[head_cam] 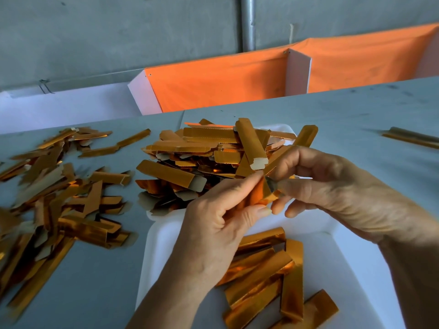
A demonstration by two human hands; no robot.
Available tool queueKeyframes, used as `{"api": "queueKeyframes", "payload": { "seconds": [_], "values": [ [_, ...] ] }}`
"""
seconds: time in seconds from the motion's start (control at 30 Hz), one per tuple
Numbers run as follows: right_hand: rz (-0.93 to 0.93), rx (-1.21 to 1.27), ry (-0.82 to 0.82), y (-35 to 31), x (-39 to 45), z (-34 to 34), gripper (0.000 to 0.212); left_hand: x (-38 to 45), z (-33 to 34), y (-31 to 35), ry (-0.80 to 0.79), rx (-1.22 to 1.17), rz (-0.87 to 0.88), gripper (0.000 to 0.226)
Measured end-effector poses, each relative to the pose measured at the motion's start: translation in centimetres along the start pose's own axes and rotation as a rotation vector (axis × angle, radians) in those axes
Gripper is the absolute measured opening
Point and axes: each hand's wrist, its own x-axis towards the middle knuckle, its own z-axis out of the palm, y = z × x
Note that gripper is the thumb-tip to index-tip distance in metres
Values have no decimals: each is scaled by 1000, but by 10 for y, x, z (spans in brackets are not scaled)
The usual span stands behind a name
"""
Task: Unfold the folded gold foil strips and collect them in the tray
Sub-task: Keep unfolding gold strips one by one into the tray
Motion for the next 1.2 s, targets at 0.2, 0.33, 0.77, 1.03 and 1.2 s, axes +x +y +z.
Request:
{"api": "queueKeyframes", "payload": {
  "seconds": [0.2,0.33,0.77,1.03,1.2],
  "values": [
    [16,-159,51,6,5,10,15,-1,2,-3,-20,112,17,46],
    [101,95,-3,9,4,6,8,-1,1,-3,-6,141,13,47],
    [204,331,-88,13,6,1,17,-1,0,0,-22,145,-5,46],
    [215,226,-43,11,6,3,10,-1,1,4,-24,116,-52,42],
    [208,228,-32,9,6,4,11,-1,0,4,-9,86,-56,33]
  ]
}}
